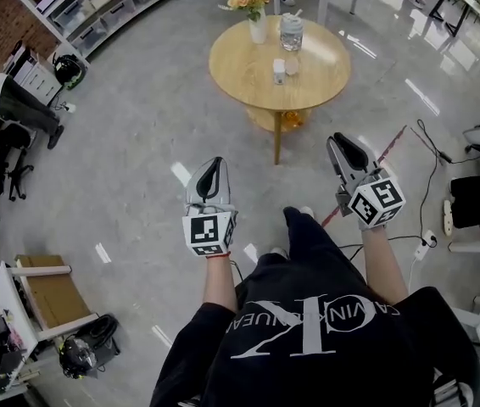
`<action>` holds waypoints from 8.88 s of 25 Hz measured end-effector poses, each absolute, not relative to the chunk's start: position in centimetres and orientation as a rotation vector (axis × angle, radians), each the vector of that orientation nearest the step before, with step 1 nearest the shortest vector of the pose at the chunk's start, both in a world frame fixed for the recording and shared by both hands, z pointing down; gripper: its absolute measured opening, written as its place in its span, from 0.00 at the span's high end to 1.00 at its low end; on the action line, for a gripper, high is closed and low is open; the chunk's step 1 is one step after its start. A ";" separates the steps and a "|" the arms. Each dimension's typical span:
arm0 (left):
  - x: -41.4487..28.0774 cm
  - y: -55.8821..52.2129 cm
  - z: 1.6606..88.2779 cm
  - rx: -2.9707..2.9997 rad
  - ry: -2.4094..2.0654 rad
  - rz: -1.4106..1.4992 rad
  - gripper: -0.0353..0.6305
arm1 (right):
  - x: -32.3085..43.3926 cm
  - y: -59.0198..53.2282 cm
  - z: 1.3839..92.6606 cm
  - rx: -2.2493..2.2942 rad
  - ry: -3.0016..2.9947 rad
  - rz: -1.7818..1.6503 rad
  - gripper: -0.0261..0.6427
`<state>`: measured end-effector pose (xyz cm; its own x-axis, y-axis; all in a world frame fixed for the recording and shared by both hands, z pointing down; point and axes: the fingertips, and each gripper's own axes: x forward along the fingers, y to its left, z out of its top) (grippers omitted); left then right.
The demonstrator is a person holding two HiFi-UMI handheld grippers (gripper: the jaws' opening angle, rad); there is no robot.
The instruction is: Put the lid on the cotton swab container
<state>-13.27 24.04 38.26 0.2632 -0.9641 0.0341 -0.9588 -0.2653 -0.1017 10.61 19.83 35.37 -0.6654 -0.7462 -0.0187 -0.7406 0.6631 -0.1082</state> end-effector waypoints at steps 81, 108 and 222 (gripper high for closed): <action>-2.6 -13.4 54.7 -3.222 0.922 -0.733 0.46 | 6.6 -15.0 49.7 -1.203 2.822 -1.112 0.65; 2.1 -16.0 60.1 -3.066 0.405 -1.054 0.39 | 4.2 -17.0 51.1 -0.977 2.873 -1.221 0.65; -13.4 -19.6 37.2 -2.598 1.887 -0.025 0.93 | 6.7 -23.3 34.7 -1.175 2.956 -0.194 0.92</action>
<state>-13.42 -19.61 37.20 0.3101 -0.9492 0.0531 -0.9503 -0.3078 0.0469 6.68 -23.27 34.66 -0.7271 -0.6810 0.0869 -0.6865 0.7208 -0.0959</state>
